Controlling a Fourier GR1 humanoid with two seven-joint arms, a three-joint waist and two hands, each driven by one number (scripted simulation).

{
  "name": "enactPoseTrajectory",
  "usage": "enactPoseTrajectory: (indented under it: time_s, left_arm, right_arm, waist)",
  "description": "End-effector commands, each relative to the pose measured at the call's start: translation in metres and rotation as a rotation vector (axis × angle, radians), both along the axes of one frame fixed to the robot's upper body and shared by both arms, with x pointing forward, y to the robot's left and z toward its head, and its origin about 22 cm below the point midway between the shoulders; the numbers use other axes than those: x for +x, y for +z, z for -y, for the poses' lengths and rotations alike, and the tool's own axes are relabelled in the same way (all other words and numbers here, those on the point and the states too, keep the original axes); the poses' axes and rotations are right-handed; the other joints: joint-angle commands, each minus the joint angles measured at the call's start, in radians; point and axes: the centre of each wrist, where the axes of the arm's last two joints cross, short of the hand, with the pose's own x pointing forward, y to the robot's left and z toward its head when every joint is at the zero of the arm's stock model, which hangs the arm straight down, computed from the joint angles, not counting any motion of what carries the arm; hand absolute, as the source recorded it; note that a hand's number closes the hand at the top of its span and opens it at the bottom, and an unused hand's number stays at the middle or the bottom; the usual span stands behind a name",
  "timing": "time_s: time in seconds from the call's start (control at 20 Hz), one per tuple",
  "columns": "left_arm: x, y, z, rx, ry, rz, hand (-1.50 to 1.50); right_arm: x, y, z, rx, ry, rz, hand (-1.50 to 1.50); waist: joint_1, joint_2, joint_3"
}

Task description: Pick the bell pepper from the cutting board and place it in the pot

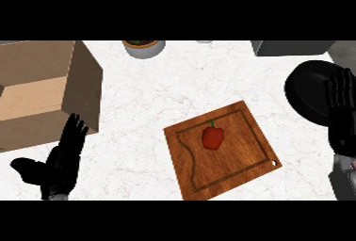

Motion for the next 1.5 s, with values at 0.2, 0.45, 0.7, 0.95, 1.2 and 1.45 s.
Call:
enactPoseTrajectory:
  time_s: [0.2, 0.45, 0.7, 0.95, 1.2, 1.45]
  left_arm:
    - [0.020, 0.007, 0.005, 0.167, -0.311, -0.092, 0.00]
    - [0.015, -0.005, 0.014, 0.147, -0.366, -0.151, 0.00]
    - [0.030, -0.005, 0.008, 0.150, -0.427, -0.172, 0.00]
    - [0.038, -0.007, 0.020, 0.142, -0.440, -0.181, 0.00]
    - [0.032, -0.012, 0.019, 0.134, -0.418, -0.188, 0.00]
    - [0.047, 0.004, 0.020, 0.136, -0.457, -0.176, 0.00]
  right_arm:
    - [-0.010, -0.048, -0.107, -0.107, 0.094, -0.326, 1.50]
    - [-0.008, -0.046, -0.093, -0.395, -0.329, 0.033, -1.50]
    - [-0.029, -0.049, -0.201, -0.306, -0.367, 0.262, -1.50]
    - [-0.037, -0.043, -0.214, -0.354, -0.294, 0.004, -1.50]
    - [-0.038, -0.019, -0.217, -0.325, -0.279, -0.253, -1.50]
    - [-0.021, 0.029, -0.229, -0.271, -0.296, -0.410, -1.50]
  waist:
    - [0.023, 0.018, -0.033]
    - [-0.023, 0.005, -0.036]
    - [0.005, 0.008, -0.032]
    - [-0.007, 0.002, -0.036]
    - [-0.002, -0.001, -0.035]
    - [0.013, 0.005, -0.030]
